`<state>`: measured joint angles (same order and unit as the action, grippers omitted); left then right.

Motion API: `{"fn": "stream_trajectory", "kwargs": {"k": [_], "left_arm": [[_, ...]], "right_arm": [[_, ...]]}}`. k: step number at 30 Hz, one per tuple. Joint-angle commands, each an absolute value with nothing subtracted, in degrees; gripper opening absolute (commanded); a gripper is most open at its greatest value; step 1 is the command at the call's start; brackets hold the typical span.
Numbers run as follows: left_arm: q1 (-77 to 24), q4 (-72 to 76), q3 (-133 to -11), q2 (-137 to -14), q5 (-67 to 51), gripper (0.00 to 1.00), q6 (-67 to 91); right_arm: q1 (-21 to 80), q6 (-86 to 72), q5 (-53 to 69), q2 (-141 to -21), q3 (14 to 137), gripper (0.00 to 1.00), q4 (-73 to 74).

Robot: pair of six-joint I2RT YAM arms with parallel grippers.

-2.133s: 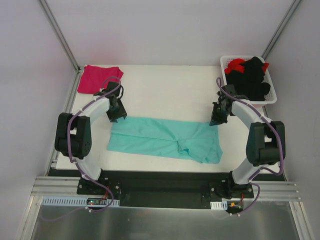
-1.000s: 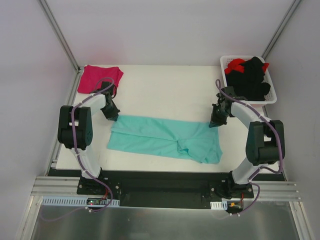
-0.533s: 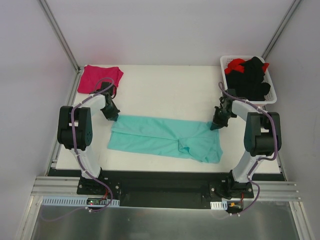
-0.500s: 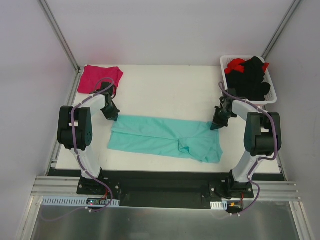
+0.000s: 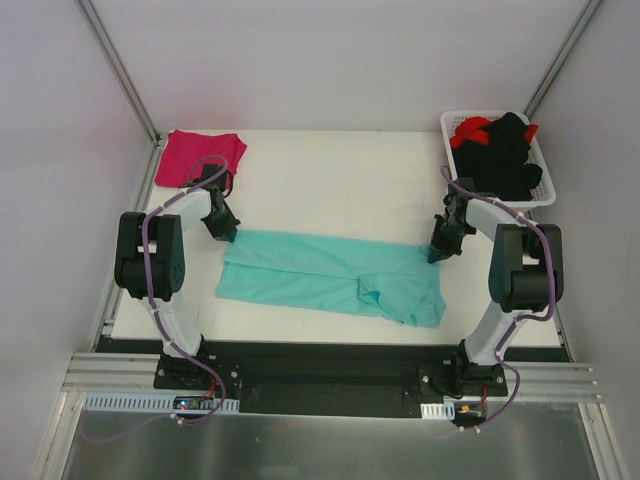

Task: Fold and stack the t-shirts

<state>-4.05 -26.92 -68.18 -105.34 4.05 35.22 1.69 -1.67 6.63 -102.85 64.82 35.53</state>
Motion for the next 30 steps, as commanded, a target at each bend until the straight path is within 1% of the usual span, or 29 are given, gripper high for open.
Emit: {"fn": "stream_trajectory", "kwargs": {"k": [1, 5, 8, 10, 11, 12, 13, 14, 15, 16, 18, 21, 22, 24, 26, 27, 28, 30], "left_arm": [[-3.8, -27.8, -66.8, -106.8, 3.3, 0.0, 35.5], [-3.9, -27.6, -67.7, -106.7, 1.8, 0.01, 35.3], [-4.0, -27.4, -67.8, -105.0, 1.3, 0.08, 35.1], [-4.1, -27.5, -67.9, -102.3, 1.0, 0.15, 34.9], [-4.2, -27.6, -68.1, -100.0, 0.4, 0.23, 34.8], [-4.2, -27.6, -68.3, -98.6, 0.2, 0.27, 34.7], [-4.4, -27.6, -68.8, -97.4, 0.2, 0.27, 34.6], [-4.7, -27.8, -69.0, -94.9, 0.1, 0.29, 34.6], [-5.4, -27.9, -69.3, -94.0, -1.8, 0.33, 34.5], [-6.1, -28.3, -70.0, -93.1, -2.6, 0.44, 34.3], [-9.8, -30.3, -71.1, -91.5, -1.9, 0.44, 33.9], [-16.0, -32.5, -72.6, -90.2, -0.3, 0.5, 33.8], [-17.3, -32.8, -72.8, -89.7, -0.3, 0.51, 34.2], [-18.5, -33.0, -71.3, -88.4, -0.5, 0.55, 35.2], [-18.4, -33.5, -70.1, -87.5, -1.1, 0.63, 35.1], [-18.3, -33.9, -69.9, -87.5, -1.1, 0.63, 34.8], [-18.3, -35.1, -70.0, -87.9, -1.2, 0.64, 34.5], [-18.2, -36.1, -70.2, -88.2, -1.5, 0.65, 33.8]], "right_arm": [[0.8, -0.4, 5.5, -102.7, 67.6, 0.01, 38.1], [1.3, -0.4, 8.1, -101.8, 70.6, 0.01, 38.8], [1.9, -0.4, 10.5, -100.9, 72.2, 0.01, 39.6], [3.2, 1.0, 10.1, -99.6, 74.5, 0.01, 41.4], [3.4, 1.0, 10.1, -99.1, 75.1, 0.01, 42.4], [3.9, 0.8, 10.4, -98.1, 76.5, 0.01, 43.1], [4.0, 0.6, 11.0, -97.4, 77.0, 0.01, 43.5], [4.4, 0.4, 11.3, -96.7, 77.3, 0.01, 44.2], [5.0, 0.2, 11.8, -95.4, 77.3, 0.01, 44.4], [5.4, 0.3, 13.2, -94.6, 77.1, 0.01, 44.5], [6.9, -1.5, 13.9, -91.7, 75.9, 0.01, 44.1], [8.8, -3.1, 15.2, -88.2, 72.5, 0.01, 42.7], [9.2, -3.3, 16.1, -86.1, 70.9, 0.06, 42.5], [10.5, -4.2, 16.3, -84.0, 69.3, 0.08, 42.5], [13.1, -4.6, 15.9, -81.7, 66.7, 0.15, 42.4], [14.1, -5.0, 15.4, -80.9, 65.8, 0.15, 42.3], [15.2, -5.2, 14.2, -79.9, 65.1, 0.09, 41.9], [18.2, -6.8, 13.0, -79.2, 62.1, 0.06, 41.0]]}}
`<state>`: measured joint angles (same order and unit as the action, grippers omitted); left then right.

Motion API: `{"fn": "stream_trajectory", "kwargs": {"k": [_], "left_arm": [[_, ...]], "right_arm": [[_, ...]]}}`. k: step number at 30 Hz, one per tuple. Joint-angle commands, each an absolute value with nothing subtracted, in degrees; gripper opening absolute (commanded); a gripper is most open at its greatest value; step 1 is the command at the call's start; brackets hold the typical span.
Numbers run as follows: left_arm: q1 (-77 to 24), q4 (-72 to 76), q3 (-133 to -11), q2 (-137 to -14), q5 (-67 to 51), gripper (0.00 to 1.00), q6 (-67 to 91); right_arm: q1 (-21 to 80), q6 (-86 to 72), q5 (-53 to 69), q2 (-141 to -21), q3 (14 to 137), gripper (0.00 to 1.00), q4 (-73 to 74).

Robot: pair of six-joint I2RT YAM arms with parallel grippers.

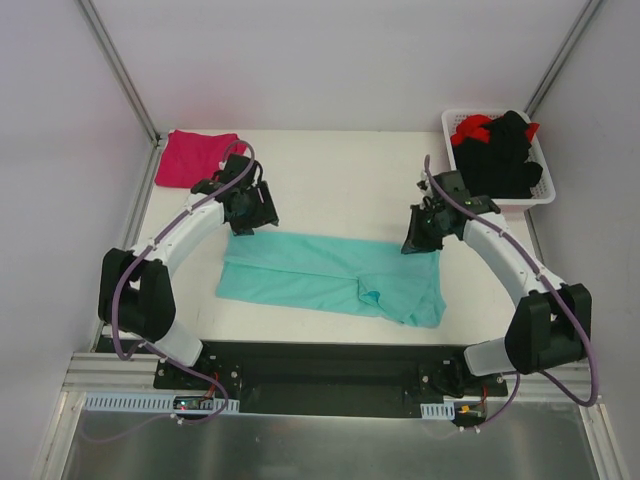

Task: Fold and stack the t-shirts

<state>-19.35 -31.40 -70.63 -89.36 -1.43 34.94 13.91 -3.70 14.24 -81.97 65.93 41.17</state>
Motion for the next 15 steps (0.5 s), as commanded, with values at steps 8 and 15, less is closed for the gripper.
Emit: {"fn": "stream_trajectory", "kwargs": {"k": [8, 15], "left_arm": [[-18.5, -37.0, -69.2, -85.8, -3.3, 0.65, 34.5], [-18.5, -37.3, -67.0, -84.1, -2.6, 0.65, 34.3]], "right_arm": [[29.4, -11.3, 8.3, -82.4, 58.3, 0.01, 37.4], [33.8, -13.0, 6.2, -85.4, 59.4, 0.01, 36.6]]}}
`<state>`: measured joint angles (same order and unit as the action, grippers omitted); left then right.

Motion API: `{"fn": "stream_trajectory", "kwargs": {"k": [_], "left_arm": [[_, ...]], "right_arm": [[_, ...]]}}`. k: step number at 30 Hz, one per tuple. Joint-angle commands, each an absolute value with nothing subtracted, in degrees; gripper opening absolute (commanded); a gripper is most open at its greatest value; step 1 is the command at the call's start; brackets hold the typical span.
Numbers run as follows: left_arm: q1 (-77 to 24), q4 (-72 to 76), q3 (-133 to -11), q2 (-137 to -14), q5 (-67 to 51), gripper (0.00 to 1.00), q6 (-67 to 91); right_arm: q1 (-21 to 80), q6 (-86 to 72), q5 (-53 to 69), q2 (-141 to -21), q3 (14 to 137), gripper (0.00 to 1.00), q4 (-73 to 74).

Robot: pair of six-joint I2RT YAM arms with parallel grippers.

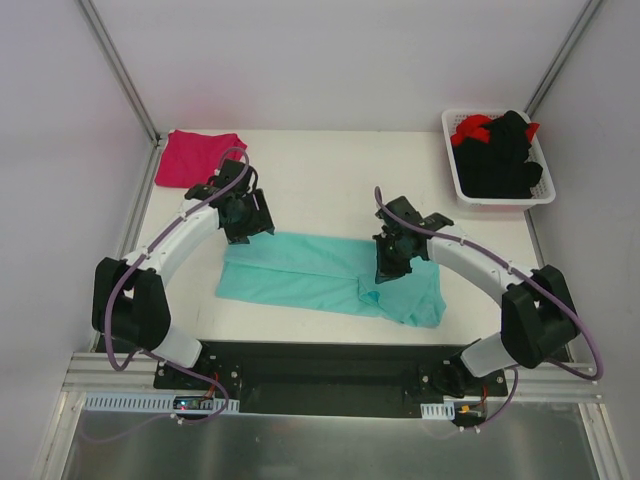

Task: Fold and stack the t-shirts

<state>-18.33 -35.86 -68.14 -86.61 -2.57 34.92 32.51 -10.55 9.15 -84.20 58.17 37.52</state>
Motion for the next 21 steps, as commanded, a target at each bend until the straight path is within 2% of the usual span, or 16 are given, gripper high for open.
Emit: {"fn": "stream_trajectory", "kwargs": {"k": [1, 21], "left_arm": [[-18.5, -37.4, -66.8, -84.1, -2.7, 0.64, 34.3], [-18.5, -38.1, -67.1, -83.6, -1.9, 0.63, 33.4]], "right_arm": [[34.3, -12.9, 6.2, -85.7, 59.3, 0.01, 36.3], [41.4, -17.4, 6.1, -91.5, 54.9, 0.01, 29.8]]}}
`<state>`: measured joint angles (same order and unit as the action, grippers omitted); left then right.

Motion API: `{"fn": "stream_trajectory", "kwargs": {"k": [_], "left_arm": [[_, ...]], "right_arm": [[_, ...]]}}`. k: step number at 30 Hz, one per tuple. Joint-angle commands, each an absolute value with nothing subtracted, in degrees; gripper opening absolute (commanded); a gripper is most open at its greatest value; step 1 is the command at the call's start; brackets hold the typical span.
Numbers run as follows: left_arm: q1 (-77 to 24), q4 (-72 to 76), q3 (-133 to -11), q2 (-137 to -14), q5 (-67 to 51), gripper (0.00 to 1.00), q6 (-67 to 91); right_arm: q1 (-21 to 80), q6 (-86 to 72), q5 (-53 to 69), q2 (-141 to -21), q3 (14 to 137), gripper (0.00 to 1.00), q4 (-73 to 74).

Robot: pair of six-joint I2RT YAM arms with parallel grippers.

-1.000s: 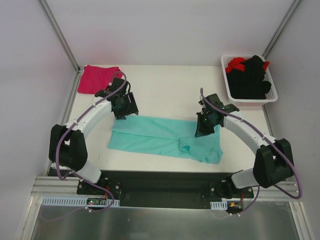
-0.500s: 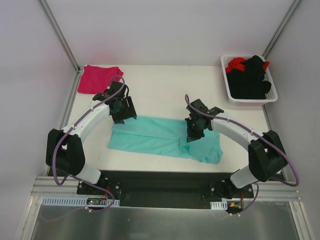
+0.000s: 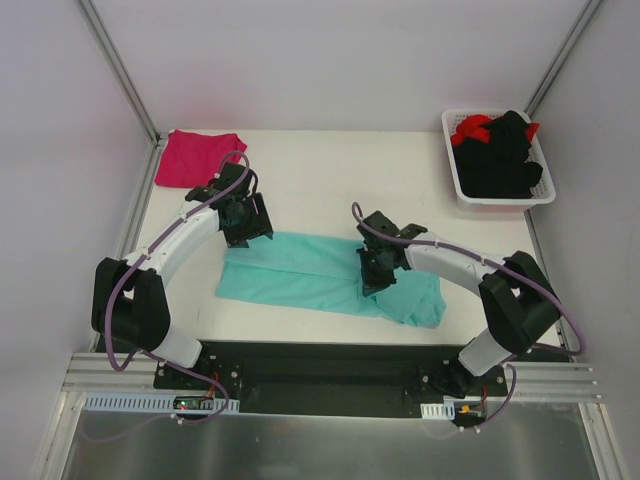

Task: Fold and stack the t-shirts

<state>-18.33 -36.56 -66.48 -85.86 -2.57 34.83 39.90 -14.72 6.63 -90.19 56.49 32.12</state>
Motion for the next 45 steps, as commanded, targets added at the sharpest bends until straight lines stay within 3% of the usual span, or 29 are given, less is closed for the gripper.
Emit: {"fn": "stream_trajectory", "kwargs": {"k": [1, 18, 22, 31, 45], "left_arm": [[-18.5, -38.1, -67.1, -83.6, -1.8, 0.63, 33.3], [-19.0, -38.7, -67.0, -83.0, -2.5, 0.63, 35.1], [-24.9, -36.7, -63.3, -80.3, 2.0, 0.63, 38.8], [-39.5, -19.4, -52.5, -75.8, -0.6, 0.62, 50.5], [-40.6, -22.8, -55.3, -77.2, -0.4, 0.62, 47.8]], "right_arm": [[41.7, -17.5, 6.2, -91.6, 54.7, 0.01, 29.5], [42.8, -16.6, 3.9, -90.1, 61.2, 0.01, 35.1], [43.0, -16.5, 2.9, -87.5, 62.0, 0.01, 37.0], [42.9, -16.9, -4.7, -78.7, 60.5, 0.01, 41.8], [39.9, -15.7, -2.4, -82.4, 55.3, 0.01, 36.4]]}}
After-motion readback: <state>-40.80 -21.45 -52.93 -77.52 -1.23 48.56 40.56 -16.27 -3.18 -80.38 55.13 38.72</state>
